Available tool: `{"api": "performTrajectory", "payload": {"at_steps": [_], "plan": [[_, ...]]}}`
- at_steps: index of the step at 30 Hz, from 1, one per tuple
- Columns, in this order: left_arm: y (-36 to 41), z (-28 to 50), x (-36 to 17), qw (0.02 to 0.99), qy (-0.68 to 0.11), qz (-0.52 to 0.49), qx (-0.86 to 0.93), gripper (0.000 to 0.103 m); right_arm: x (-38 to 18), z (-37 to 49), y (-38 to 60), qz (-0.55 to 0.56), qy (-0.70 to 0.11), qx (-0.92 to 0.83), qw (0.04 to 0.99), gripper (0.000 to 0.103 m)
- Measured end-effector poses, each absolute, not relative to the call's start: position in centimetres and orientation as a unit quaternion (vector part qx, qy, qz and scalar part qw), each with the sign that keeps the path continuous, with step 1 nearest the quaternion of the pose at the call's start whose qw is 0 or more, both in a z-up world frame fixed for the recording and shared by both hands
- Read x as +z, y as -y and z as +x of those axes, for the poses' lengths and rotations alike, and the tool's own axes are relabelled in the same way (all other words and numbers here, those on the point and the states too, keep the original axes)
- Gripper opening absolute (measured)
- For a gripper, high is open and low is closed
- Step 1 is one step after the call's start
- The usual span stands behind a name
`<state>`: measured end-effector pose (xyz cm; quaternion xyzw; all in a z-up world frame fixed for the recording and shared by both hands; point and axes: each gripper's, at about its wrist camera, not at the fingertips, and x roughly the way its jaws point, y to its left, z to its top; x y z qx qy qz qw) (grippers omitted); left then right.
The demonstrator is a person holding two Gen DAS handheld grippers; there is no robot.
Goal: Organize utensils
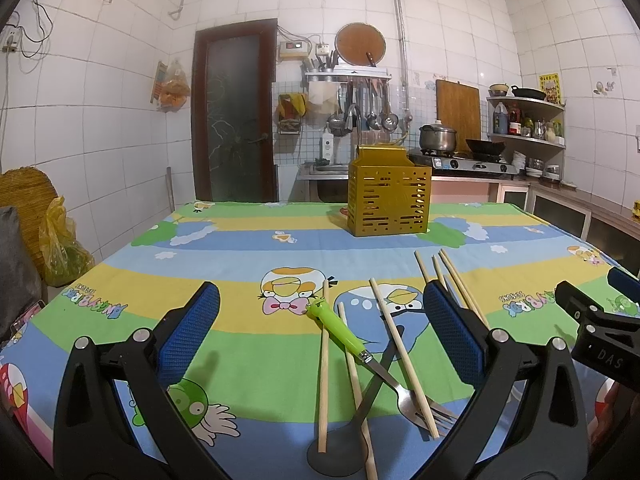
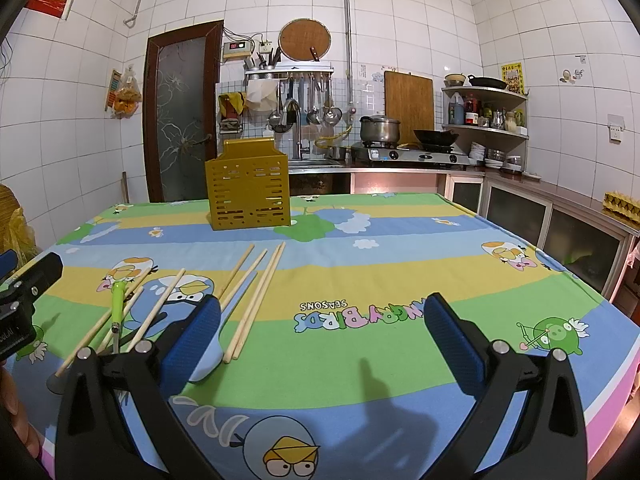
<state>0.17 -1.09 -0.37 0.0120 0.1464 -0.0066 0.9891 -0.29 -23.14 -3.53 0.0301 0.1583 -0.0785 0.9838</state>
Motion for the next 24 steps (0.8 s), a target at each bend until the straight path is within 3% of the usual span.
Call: {"api": "performTrajectory", "payload": {"at_steps": [24], "plan": [[0.6,2.6,-0.6,0.977,-0.210,0.007,-0.020,0.098,-3.5,1.3,22.4,0.022,-0.200,-0.091,0.975,0.099]]}}
